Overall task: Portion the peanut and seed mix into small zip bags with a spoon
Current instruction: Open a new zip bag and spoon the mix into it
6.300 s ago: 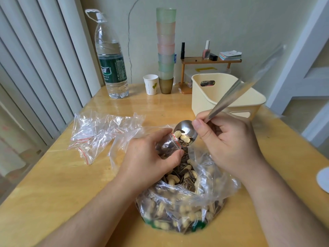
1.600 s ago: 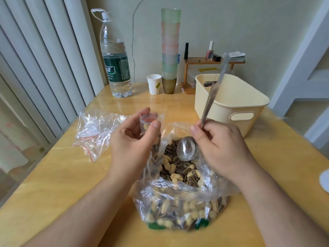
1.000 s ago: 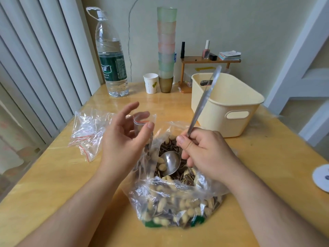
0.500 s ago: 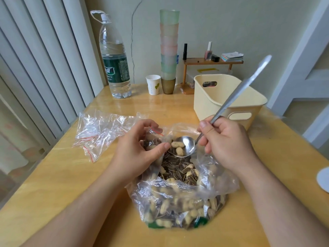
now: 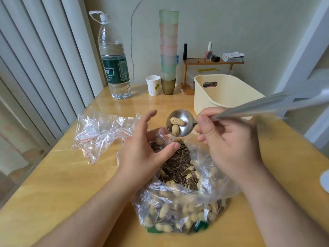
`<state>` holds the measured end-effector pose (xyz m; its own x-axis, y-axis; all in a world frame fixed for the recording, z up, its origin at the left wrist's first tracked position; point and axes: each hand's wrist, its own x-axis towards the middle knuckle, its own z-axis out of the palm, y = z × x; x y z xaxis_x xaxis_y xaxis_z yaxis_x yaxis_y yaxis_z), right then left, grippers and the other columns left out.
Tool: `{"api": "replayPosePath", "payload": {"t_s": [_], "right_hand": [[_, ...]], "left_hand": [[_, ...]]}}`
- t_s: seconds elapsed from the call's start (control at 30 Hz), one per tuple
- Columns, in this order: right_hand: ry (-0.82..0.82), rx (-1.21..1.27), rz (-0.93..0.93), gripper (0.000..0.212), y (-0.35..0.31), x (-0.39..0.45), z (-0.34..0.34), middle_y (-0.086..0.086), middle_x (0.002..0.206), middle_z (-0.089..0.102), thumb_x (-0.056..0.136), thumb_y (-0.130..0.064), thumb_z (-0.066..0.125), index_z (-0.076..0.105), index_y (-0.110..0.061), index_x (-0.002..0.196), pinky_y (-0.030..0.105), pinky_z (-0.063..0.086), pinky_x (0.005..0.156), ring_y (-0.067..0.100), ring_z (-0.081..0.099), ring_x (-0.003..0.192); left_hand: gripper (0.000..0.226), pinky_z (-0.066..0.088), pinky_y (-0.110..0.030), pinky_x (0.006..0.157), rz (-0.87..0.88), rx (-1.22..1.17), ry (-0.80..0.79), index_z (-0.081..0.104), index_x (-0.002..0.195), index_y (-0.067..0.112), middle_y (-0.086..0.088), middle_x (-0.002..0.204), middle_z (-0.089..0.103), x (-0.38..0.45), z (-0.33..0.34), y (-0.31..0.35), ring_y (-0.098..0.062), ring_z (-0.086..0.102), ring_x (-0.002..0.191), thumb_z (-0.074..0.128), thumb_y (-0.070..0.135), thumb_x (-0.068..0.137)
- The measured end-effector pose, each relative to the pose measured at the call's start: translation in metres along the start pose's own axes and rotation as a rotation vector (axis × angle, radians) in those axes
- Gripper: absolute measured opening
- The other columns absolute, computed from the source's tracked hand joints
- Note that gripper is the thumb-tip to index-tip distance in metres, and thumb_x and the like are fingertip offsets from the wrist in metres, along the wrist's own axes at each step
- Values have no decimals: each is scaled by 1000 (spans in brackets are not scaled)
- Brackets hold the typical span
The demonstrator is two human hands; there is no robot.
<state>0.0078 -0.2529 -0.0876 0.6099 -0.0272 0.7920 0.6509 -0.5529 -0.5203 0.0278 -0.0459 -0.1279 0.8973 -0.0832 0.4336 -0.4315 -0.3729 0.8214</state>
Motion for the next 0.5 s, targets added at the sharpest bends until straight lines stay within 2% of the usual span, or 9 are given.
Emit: {"api": "replayPosePath", "payload": {"t_s": [0.1, 0.2, 0.27, 0.37, 0.5], "right_hand": [[-54, -132, -157, 25, -2, -2, 5, -11, 75, 65, 107, -25, 57, 75, -11, 94, 33, 52, 65, 13, 66, 66], [-77, -127, -115, 28, -3, -3, 6, -17, 80, 62, 107, -36, 55, 75, -18, 99, 29, 52, 69, 8, 65, 74], [-62, -121, -117, 29, -3, -3, 8, -13, 80, 65, 107, -37, 56, 76, -17, 100, 28, 52, 69, 8, 66, 74], [-15, -118, -177, 20, -5, -2, 11, -3, 78, 70, 103, -23, 64, 77, -9, 98, 19, 49, 69, 9, 64, 71], [-21, -118, -189, 14, -5, -5, 15, -2, 78, 71, 100, -20, 70, 79, -9, 97, 11, 42, 71, 7, 62, 71]], "left_hand": [[91, 60, -48, 86, -1, -3, 11, 31, 151, 46, 19, 101, 79, 0, 2, 0, -5, 76, 91, 88, 43, 80], [90, 60, -50, 85, -14, -18, 7, 31, 151, 45, 17, 99, 79, 1, 2, -1, -7, 76, 89, 88, 42, 81], [89, 60, -52, 86, -14, -14, 5, 32, 151, 46, 16, 100, 79, 2, 2, -1, -8, 76, 91, 88, 44, 81], [89, 60, -50, 87, -13, -16, 5, 33, 150, 47, 16, 100, 79, 2, 3, -2, -8, 76, 91, 89, 40, 81], [89, 61, -49, 81, -19, -6, 17, 33, 150, 48, 14, 95, 79, 2, 3, -2, -11, 76, 85, 88, 42, 81]]}}
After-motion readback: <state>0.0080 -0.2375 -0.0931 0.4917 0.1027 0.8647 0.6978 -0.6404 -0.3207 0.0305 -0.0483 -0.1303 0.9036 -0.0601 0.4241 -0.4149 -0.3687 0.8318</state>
